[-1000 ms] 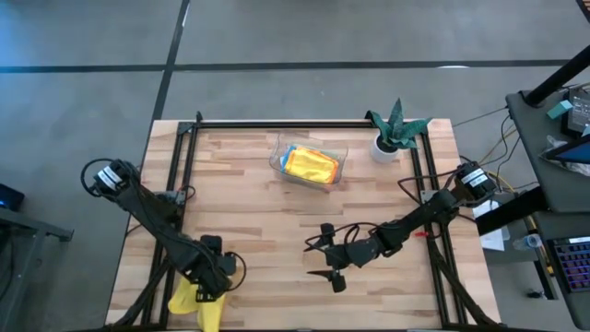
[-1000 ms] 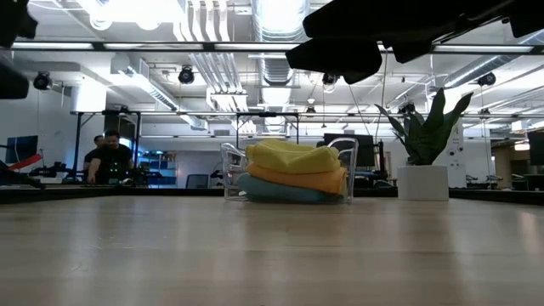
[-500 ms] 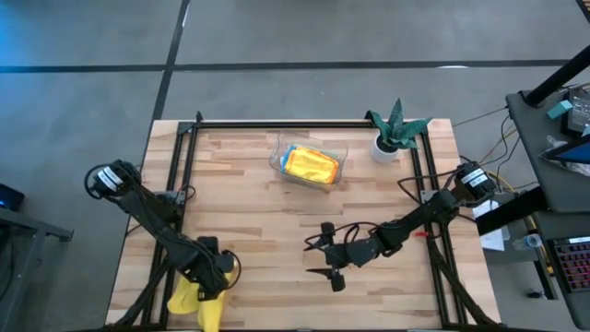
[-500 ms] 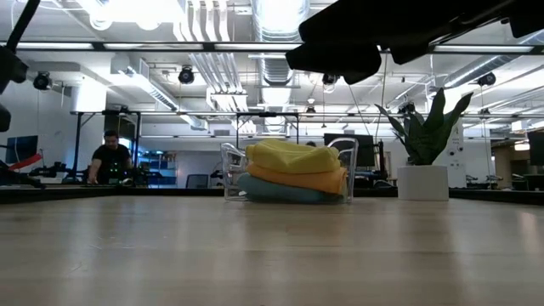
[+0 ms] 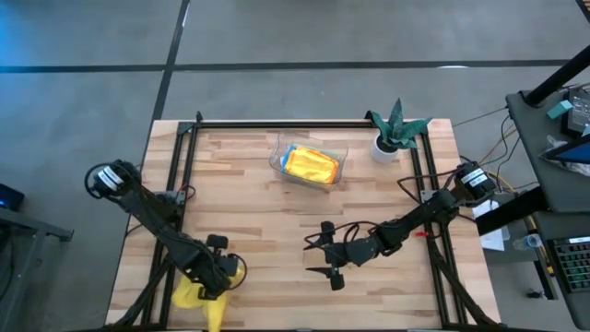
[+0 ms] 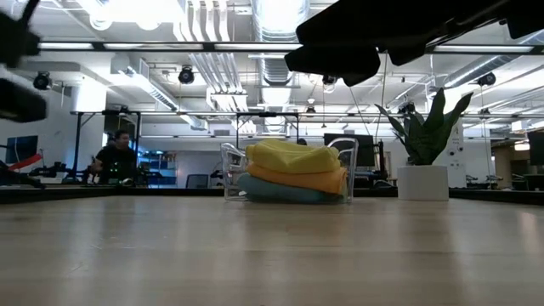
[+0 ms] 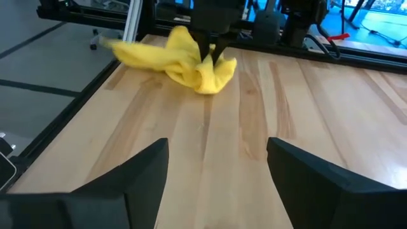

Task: Fold microfiber towels
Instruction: Fold the yellow towel

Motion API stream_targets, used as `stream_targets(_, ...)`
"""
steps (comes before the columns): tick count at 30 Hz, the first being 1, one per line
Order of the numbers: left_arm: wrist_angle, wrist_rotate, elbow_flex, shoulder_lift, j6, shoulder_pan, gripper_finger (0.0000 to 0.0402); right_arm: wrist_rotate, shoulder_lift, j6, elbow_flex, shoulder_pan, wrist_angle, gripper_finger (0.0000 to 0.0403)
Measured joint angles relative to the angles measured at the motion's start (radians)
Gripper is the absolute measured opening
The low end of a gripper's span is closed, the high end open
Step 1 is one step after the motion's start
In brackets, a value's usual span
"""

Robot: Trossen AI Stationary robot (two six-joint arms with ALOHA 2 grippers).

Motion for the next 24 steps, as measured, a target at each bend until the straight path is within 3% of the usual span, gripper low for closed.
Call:
stream_targets(15,0.004,-0.176,0.186,-0.041,0.381,0.099,0.0002,0.0,0.0,0.075,0.0,0.0,0.005,0.0251)
stream_targets(20,0.002,-0.288,0.261,-0.047,0.525,0.126,0.0001,0.0,0.0,0.069,0.0,0.0,0.007,0.0251)
stream_targets(24,0.006,-0.396,0.318,-0.056,0.622,0.147,0.0001,0.0,0.0,0.152,0.0,-0.002,0.007,0.0251)
